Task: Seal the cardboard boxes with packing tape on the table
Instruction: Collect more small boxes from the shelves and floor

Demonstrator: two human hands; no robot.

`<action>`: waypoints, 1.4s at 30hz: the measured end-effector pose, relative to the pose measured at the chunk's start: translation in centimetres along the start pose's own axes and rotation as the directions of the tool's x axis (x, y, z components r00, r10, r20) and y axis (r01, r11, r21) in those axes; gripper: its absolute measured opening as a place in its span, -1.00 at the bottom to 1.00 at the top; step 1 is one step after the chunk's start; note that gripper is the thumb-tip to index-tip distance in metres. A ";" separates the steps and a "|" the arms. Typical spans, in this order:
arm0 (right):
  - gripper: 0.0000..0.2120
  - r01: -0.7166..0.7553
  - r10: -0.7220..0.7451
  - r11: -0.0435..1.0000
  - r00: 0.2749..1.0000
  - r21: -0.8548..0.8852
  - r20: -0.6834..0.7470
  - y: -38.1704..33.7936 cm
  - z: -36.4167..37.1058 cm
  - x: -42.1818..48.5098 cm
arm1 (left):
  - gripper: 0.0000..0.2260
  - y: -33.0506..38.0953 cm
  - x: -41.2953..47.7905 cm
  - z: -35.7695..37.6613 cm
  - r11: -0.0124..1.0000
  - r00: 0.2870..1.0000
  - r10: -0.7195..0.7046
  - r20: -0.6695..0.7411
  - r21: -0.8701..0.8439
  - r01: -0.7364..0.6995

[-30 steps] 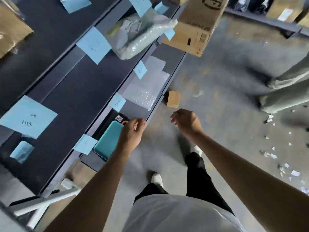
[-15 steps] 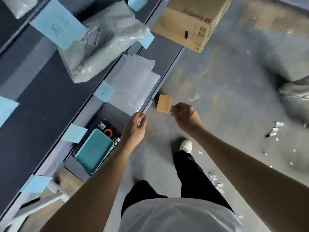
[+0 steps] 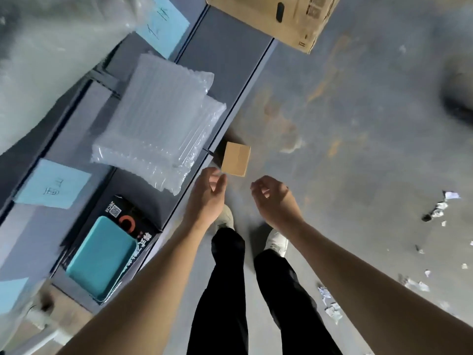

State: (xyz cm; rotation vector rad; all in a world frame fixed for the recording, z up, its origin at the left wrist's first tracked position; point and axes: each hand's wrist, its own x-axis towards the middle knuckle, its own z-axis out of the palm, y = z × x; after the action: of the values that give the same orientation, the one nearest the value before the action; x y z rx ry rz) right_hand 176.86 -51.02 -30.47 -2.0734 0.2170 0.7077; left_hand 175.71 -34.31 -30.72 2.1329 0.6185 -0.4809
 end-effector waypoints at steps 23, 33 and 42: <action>-0.28 -0.302 0.317 0.945 0.939 -0.123 0.135 22.2 18.8 31.0 | -0.29 -20.9 31.7 19.8 0.970 0.959 -0.240 0.152 0.076 0.231; -0.28 -0.444 0.418 0.877 0.894 0.186 0.163 22.7 21.0 34.1 | -0.61 -21.6 33.3 21.2 0.962 0.951 -0.251 0.180 -0.059 0.265; -0.19 -0.392 0.385 0.905 0.920 0.166 0.070 16.4 14.1 26.4 | -0.73 -13.2 24.5 15.2 0.979 0.972 -0.166 0.164 -0.089 0.182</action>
State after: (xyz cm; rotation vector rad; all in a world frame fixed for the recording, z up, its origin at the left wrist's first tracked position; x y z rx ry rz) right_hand 186.17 -46.05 -62.88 -1.8609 0.6647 0.9276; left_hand 185.96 -33.36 -60.74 1.9308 0.7283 -0.6910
